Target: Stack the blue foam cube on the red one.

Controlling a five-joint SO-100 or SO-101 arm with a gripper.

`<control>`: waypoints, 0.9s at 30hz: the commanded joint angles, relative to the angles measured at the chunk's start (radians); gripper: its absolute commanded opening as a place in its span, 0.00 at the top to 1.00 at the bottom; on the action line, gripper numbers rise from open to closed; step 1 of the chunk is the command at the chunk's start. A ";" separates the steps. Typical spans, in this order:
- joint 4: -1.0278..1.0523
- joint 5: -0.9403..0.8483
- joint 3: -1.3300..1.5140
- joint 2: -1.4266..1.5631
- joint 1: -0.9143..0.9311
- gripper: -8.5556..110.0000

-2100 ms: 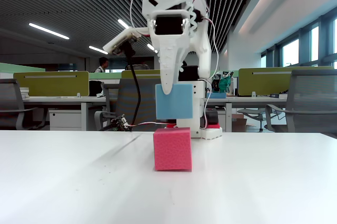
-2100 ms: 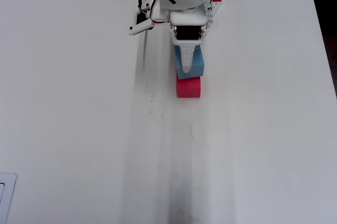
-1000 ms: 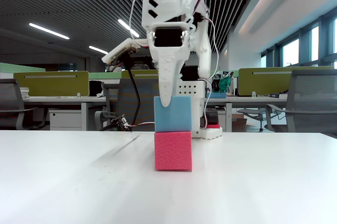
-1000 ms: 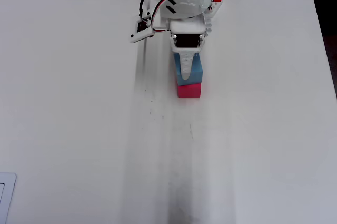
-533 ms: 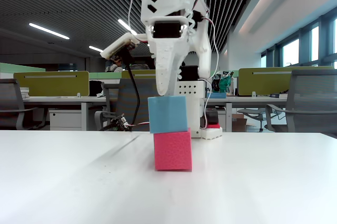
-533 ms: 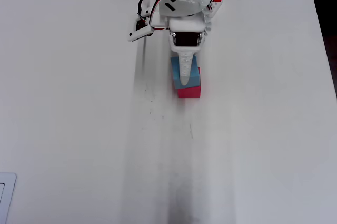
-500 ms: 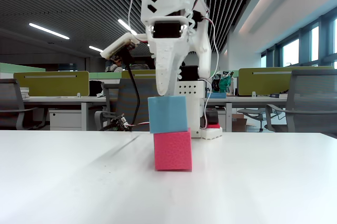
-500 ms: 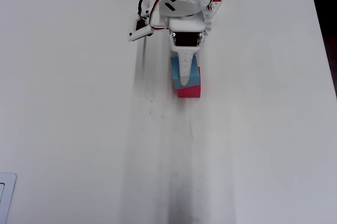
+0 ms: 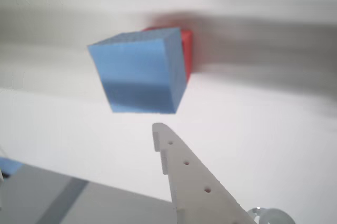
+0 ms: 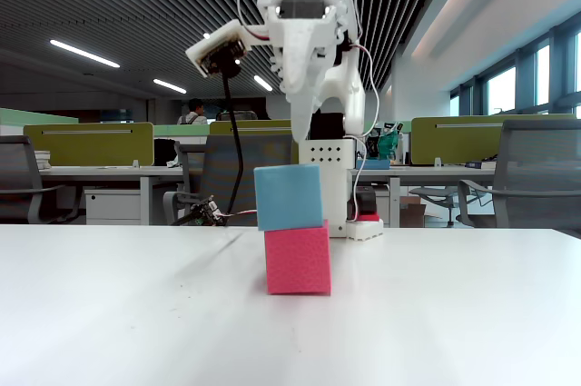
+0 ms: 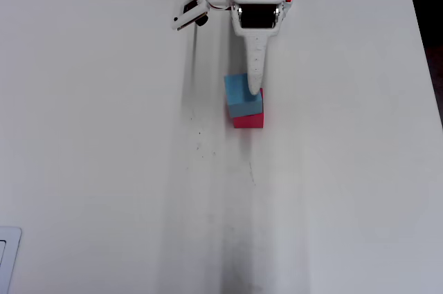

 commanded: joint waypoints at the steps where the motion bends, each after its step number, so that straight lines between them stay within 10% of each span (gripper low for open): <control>1: 0.012 0.003 -0.046 0.112 -0.049 0.67; 27: -0.120 0.003 0.545 0.545 -0.192 0.80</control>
